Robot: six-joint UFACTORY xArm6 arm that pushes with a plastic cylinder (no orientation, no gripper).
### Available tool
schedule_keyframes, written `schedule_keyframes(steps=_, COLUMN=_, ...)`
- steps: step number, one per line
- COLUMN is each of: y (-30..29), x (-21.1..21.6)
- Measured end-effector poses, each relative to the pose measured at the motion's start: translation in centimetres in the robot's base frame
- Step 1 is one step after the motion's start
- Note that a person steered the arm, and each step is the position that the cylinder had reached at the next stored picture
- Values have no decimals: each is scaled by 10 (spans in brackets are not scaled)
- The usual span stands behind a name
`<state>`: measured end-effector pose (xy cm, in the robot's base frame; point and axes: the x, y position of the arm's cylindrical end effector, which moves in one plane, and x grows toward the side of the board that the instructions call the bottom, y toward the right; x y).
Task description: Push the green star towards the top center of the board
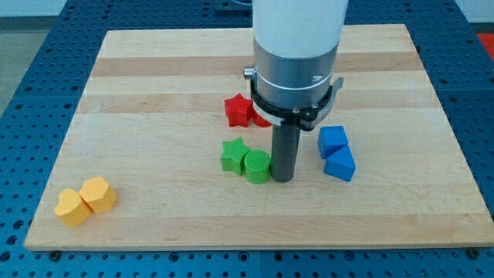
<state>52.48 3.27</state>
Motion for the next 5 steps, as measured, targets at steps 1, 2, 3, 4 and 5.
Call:
schedule_keyframes(steps=1, y=-4, x=-15)
schedule_keyframes(steps=2, y=-15, x=-15)
schedule_keyframes(steps=3, y=-14, x=-15)
schedule_keyframes(steps=4, y=20, x=-8)
schedule_keyframes(steps=5, y=25, x=38)
